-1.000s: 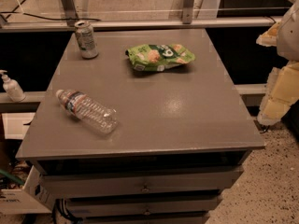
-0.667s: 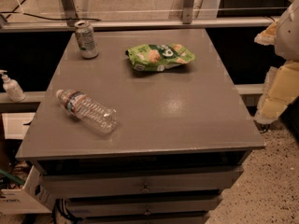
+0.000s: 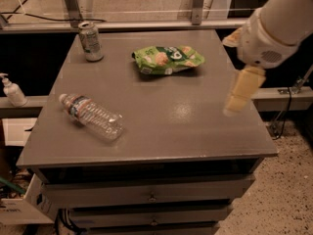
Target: Move green rice chip bag near water bottle
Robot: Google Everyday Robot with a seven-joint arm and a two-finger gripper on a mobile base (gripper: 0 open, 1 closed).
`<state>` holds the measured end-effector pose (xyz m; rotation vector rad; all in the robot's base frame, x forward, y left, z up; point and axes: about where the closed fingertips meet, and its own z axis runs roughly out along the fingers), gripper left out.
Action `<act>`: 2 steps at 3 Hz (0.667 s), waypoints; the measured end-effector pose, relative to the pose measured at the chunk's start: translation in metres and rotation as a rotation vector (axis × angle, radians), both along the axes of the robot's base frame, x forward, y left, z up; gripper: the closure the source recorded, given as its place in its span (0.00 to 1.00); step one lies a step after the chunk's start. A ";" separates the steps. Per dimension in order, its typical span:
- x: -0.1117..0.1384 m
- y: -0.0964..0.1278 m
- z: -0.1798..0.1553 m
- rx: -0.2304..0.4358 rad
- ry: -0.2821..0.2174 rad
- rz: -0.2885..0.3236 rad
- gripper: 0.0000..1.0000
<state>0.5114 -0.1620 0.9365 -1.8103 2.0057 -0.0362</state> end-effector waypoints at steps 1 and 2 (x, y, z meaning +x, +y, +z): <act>0.050 0.031 -0.021 0.073 -0.048 0.076 0.00; 0.096 0.052 -0.036 0.151 -0.077 0.104 0.00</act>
Offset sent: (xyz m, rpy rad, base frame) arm 0.1581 0.0752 -0.0549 0.2565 -0.1156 0.1345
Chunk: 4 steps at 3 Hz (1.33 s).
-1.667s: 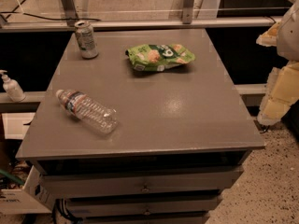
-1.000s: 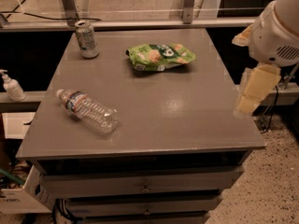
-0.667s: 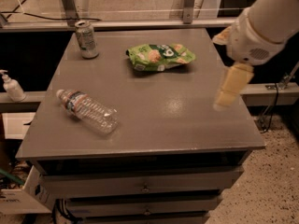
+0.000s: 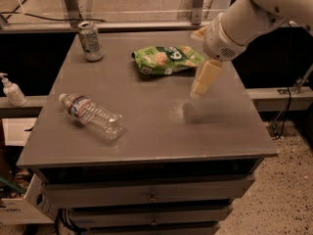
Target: Move green rice chip bag near water bottle
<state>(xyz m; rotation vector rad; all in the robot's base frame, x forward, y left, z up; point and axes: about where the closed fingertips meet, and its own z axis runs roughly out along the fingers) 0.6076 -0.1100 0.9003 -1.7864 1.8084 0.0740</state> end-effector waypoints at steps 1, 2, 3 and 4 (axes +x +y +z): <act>0.047 0.021 -0.013 0.067 -0.012 0.018 0.00; 0.087 0.041 -0.026 0.129 -0.011 0.021 0.00; 0.121 0.060 -0.038 0.178 -0.004 0.016 0.00; 0.139 0.071 -0.048 0.207 0.003 0.008 0.18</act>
Offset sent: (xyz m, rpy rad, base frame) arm 0.1378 0.0610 -0.0383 0.2079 -0.0164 0.0175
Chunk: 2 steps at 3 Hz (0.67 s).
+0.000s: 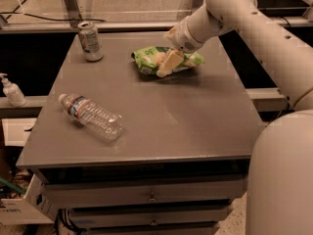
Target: Move green rice chip bag near water bottle
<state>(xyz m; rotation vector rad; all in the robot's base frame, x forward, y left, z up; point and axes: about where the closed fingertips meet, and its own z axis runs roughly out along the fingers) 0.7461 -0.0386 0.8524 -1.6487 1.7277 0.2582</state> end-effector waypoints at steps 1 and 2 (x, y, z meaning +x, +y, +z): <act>0.007 -0.002 -0.003 0.017 0.006 -0.020 0.41; 0.006 -0.013 -0.001 0.022 0.011 -0.043 0.64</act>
Offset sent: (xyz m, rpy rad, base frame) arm 0.0045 -0.0343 0.0091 0.0278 0.0078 -0.0825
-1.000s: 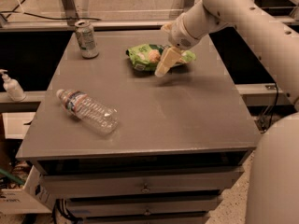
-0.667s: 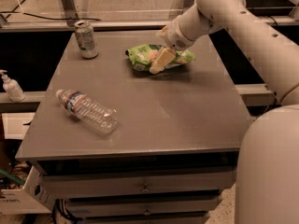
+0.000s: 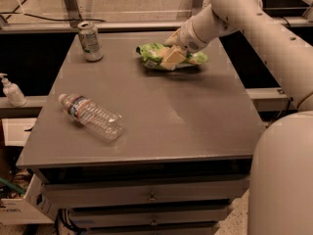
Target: Move green rice chip bag near water bottle
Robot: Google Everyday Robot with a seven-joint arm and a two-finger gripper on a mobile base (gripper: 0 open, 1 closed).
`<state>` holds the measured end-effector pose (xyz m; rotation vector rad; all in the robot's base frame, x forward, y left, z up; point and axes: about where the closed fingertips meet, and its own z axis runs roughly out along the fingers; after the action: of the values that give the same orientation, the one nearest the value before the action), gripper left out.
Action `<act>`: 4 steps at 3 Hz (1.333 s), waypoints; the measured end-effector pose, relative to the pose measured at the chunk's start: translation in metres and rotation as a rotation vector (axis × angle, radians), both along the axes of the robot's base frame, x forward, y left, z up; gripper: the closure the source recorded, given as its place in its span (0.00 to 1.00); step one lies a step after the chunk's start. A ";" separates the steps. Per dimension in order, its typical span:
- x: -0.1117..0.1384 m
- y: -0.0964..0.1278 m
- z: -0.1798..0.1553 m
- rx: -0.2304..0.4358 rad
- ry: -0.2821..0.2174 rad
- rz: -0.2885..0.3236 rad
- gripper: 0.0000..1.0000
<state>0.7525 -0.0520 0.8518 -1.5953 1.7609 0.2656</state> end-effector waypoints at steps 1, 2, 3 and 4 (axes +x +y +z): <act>-0.018 0.002 0.008 -0.009 0.004 0.028 0.88; -0.050 0.017 0.024 -0.001 -0.008 0.089 1.00; -0.095 0.035 0.033 -0.001 -0.012 0.170 1.00; -0.142 0.049 0.030 0.001 0.011 0.240 1.00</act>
Offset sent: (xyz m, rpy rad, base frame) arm -0.0971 0.0358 0.0480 0.0081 -0.0290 0.1729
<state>0.6103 -0.0026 0.8815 -1.8080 1.5758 0.3895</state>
